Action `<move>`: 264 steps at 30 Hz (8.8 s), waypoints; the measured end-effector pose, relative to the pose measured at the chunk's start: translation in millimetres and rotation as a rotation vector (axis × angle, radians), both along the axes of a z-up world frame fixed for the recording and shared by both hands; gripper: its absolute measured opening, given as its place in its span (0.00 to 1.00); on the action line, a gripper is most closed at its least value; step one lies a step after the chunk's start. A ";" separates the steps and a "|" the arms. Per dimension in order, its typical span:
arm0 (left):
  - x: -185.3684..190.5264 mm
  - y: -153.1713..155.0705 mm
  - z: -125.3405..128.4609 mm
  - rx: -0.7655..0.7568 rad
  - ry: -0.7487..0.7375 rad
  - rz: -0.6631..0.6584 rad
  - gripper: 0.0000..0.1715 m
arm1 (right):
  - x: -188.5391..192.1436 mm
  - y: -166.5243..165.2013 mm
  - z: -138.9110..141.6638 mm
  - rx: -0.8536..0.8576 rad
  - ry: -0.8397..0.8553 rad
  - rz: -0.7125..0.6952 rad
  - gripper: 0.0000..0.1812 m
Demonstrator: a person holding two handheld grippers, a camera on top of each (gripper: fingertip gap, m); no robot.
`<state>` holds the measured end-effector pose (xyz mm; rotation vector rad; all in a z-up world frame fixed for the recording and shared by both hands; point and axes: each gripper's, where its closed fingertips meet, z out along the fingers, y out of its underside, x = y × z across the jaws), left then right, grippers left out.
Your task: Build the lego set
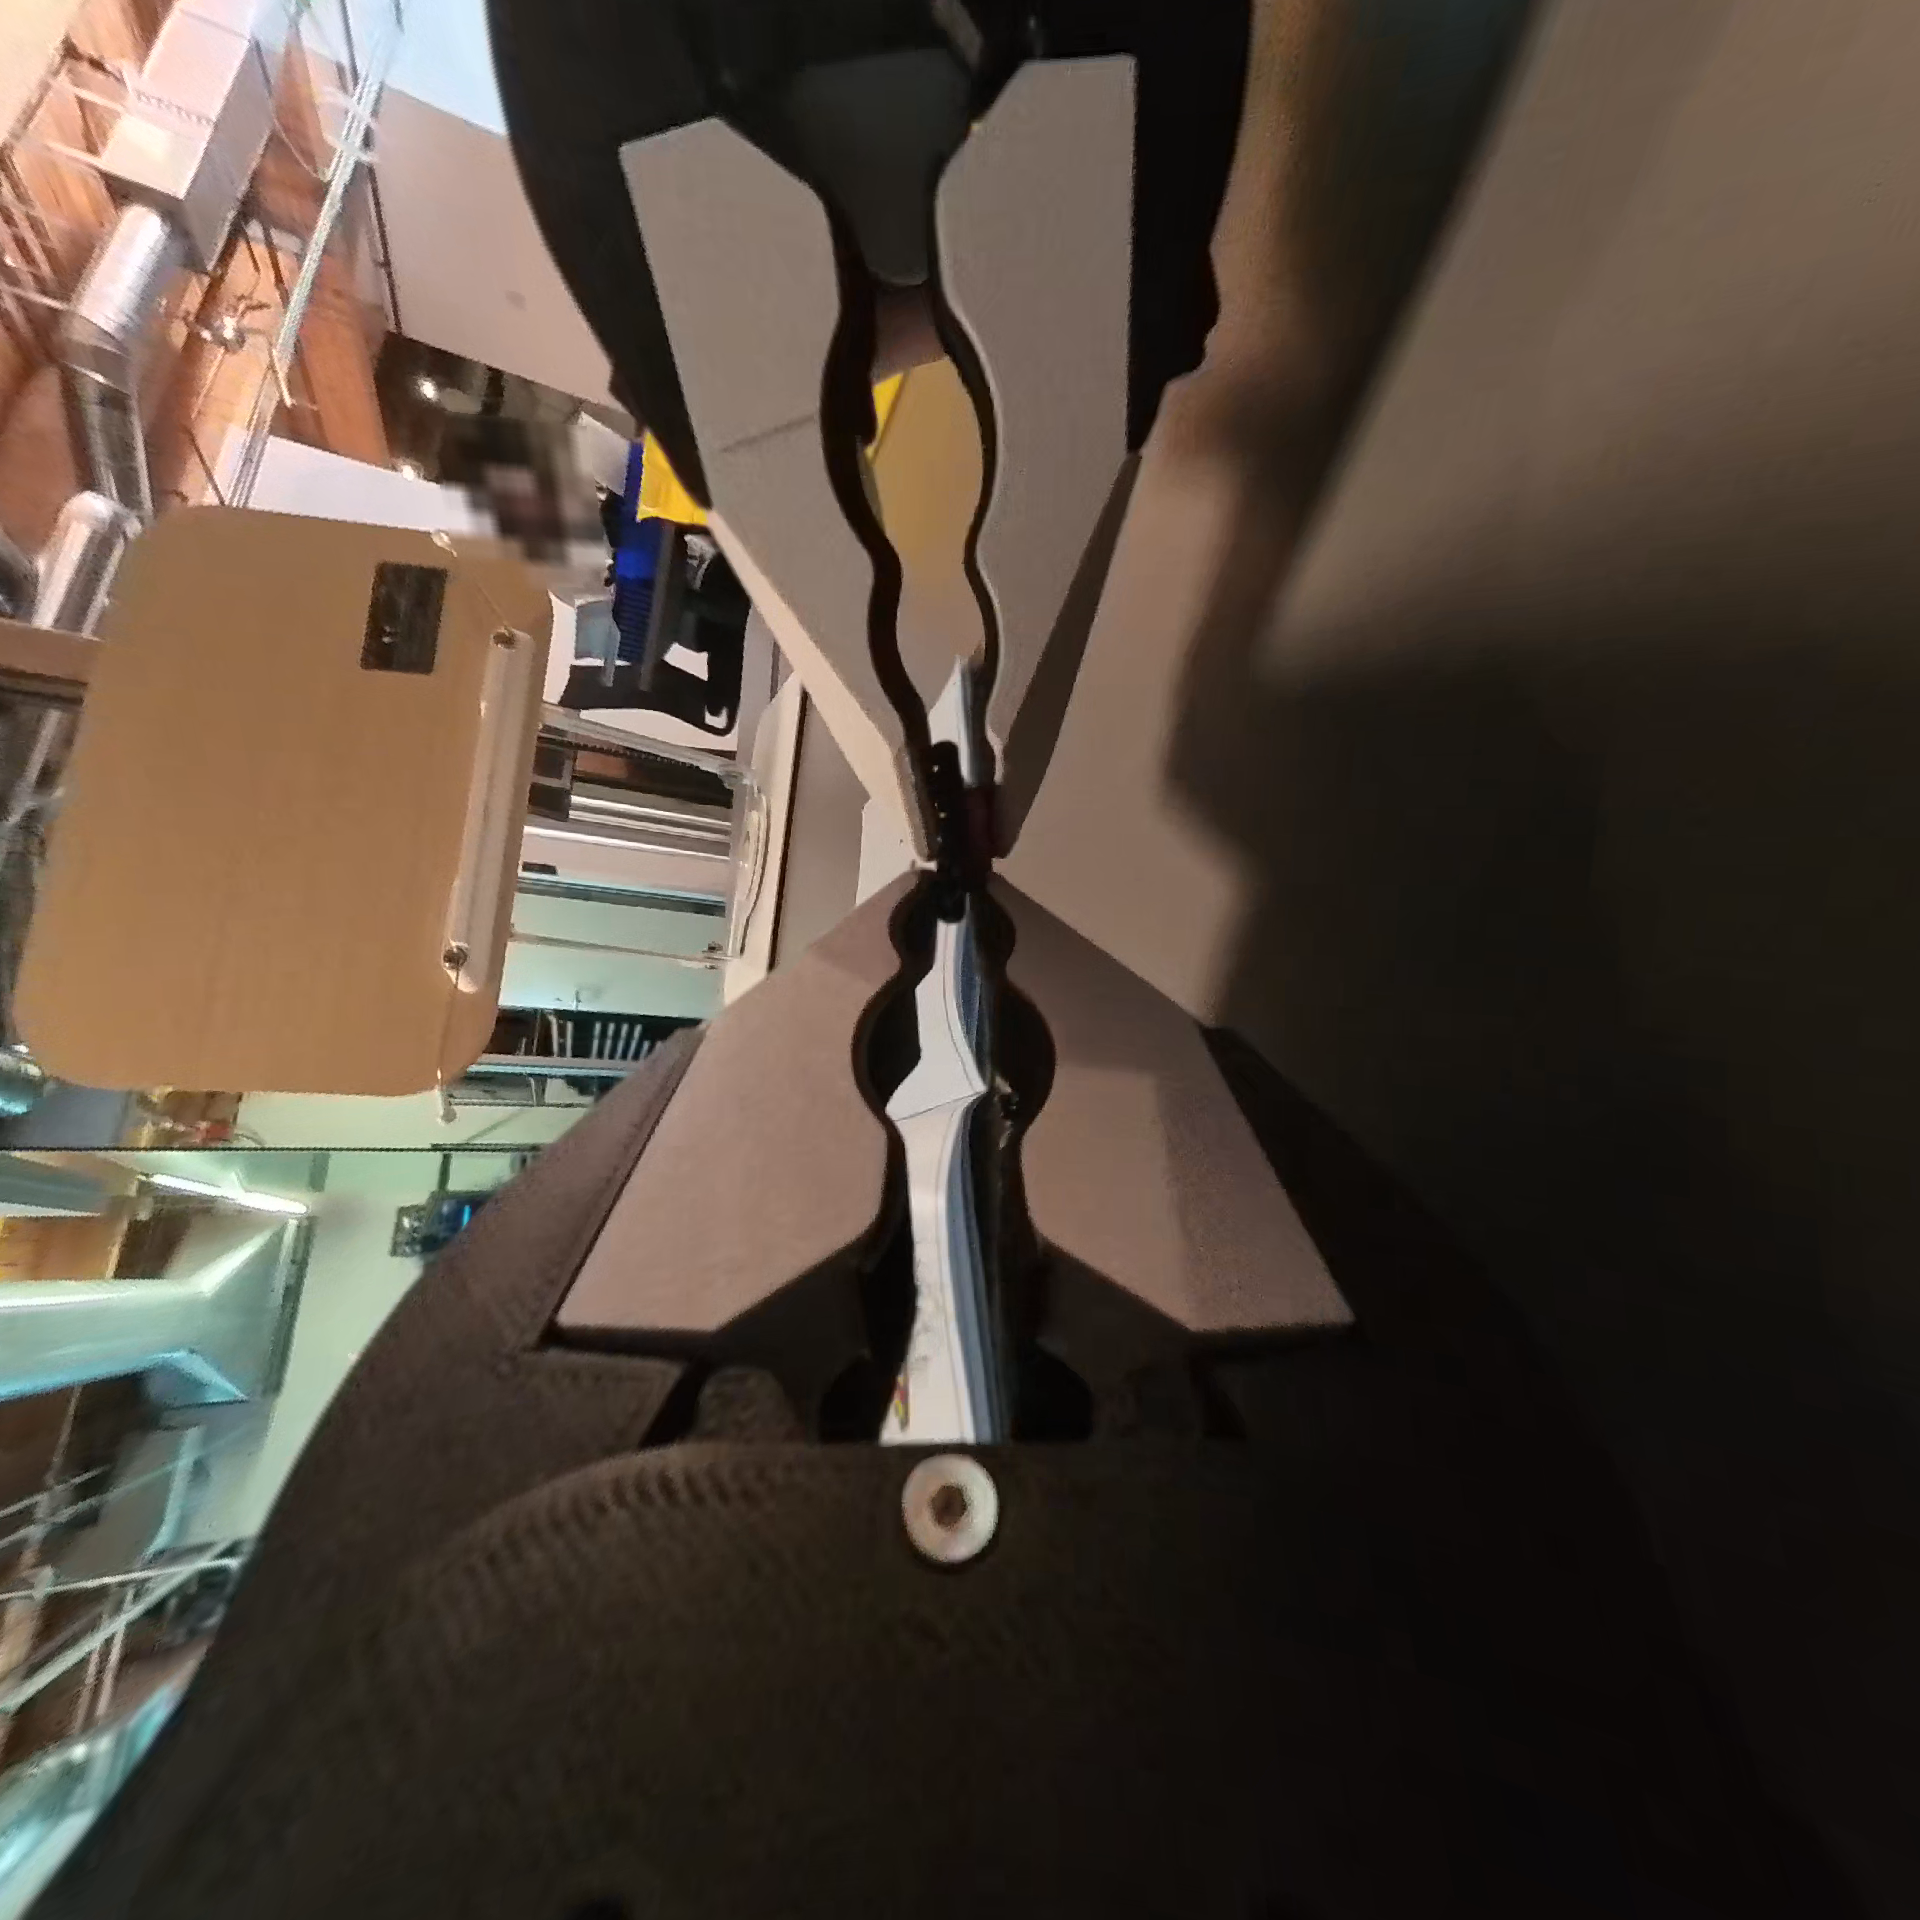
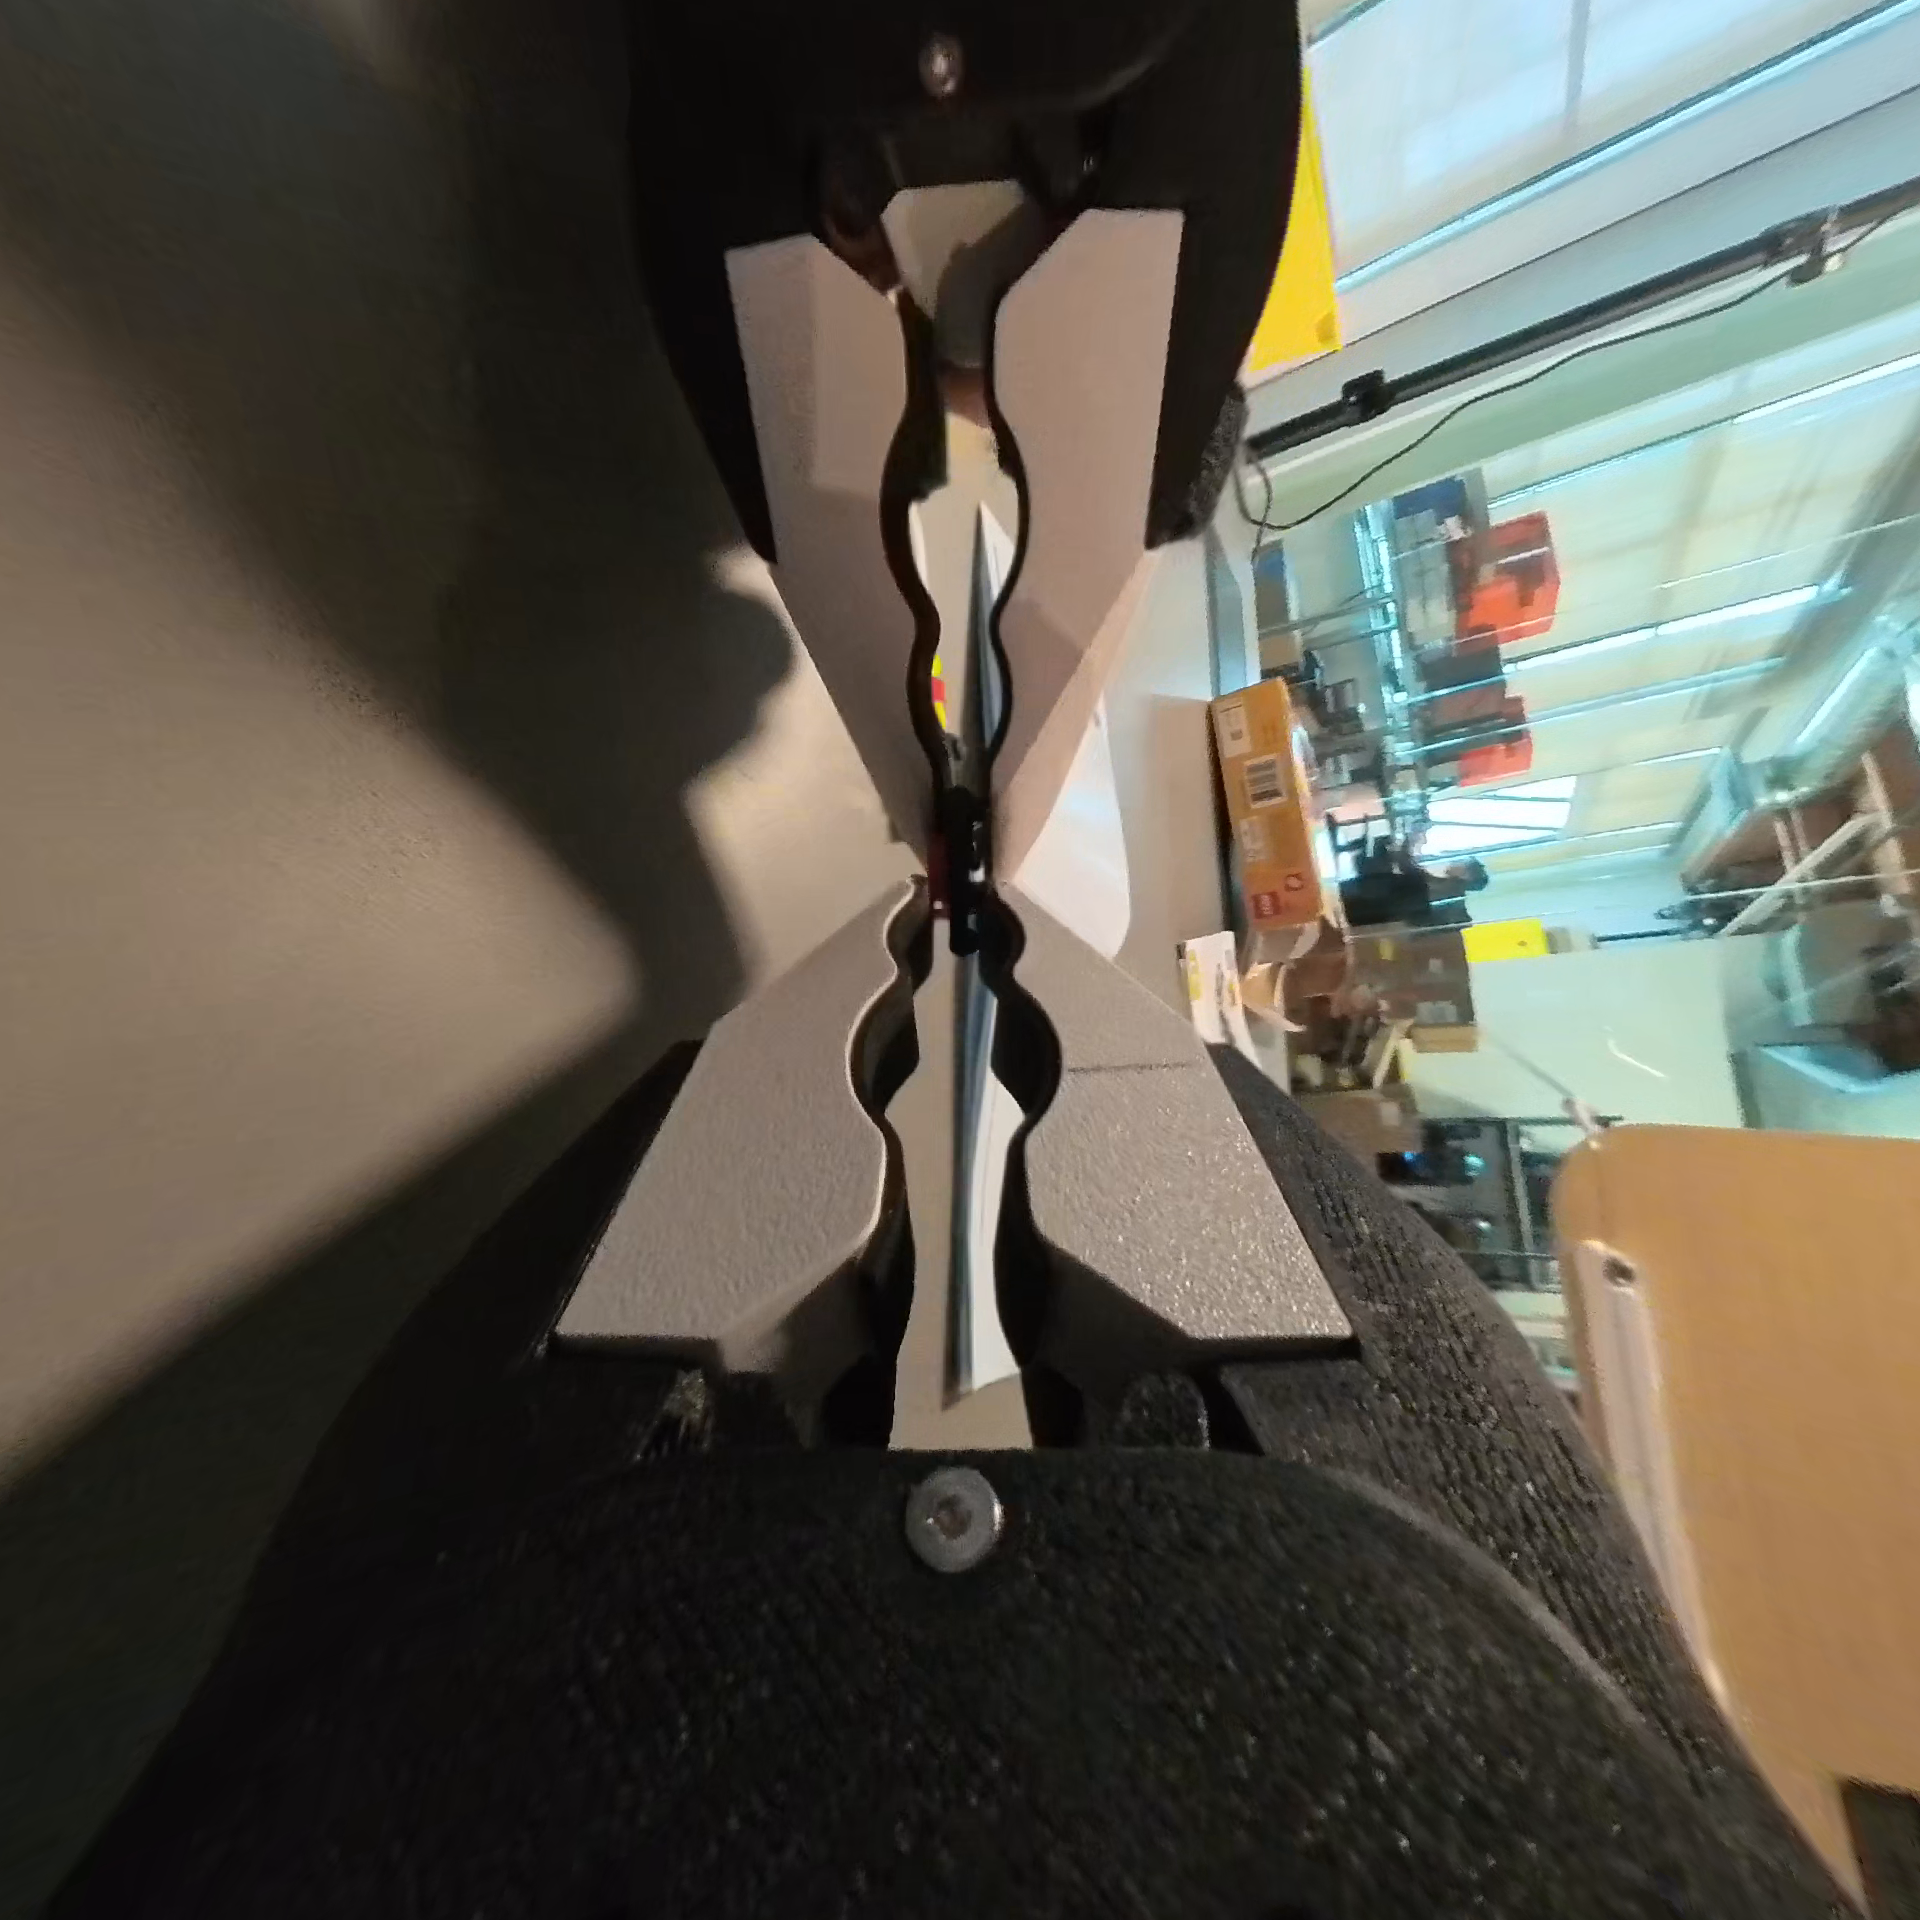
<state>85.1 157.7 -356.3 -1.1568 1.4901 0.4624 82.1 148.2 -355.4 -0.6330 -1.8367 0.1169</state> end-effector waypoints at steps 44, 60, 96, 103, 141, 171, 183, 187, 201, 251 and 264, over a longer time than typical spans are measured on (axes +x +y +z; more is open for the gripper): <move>10.3 -23.2 49.8 -0.339 -0.557 -0.224 0.08 | 7.4 -15.4 49.4 -0.575 0.298 0.208 0.03; 24.9 -38.6 72.3 -0.719 -0.880 -0.335 0.10 | 15.3 -30.8 68.8 -1.017 0.320 0.390 0.03; 20.5 -33.2 54.4 -0.502 -0.638 -0.294 0.05 | 7.1 -26.2 45.4 -0.752 0.236 0.240 0.03; 20.5 -31.6 48.5 -0.524 -0.614 -0.264 0.04 | 5.0 -21.4 38.6 -0.674 0.205 0.217 0.03; -0.1 8.3 22.4 -0.791 -0.779 0.048 0.09 | 0.6 11.6 16.8 -0.115 0.173 -0.004 0.21; 11.0 -6.3 20.3 -0.478 -0.533 -0.125 0.09 | 35.5 0.2 -19.6 -0.749 -0.213 -0.007 0.08; -12.8 17.8 45.3 -0.382 -0.756 -0.015 0.10 | 40.8 13.1 -29.8 -0.798 -0.252 -0.105 0.16; -24.4 24.3 56.0 -0.387 -0.874 0.000 0.10 | 31.6 42.5 7.6 -0.731 0.028 -0.133 0.18; -46.8 30.8 77.1 -0.294 -1.035 0.001 0.11 | 75.4 134.7 78.8 -0.195 0.713 -0.426 0.00; -467.0 -42.9 -26.3 -1.253 -0.172 1.220 0.12 | 104.6 171.3 63.7 -0.097 0.663 -0.723 0.00; -462.9 -36.8 -31.6 -1.295 -0.247 1.189 0.08 | 101.2 172.1 59.8 -0.109 0.642 -0.715 0.00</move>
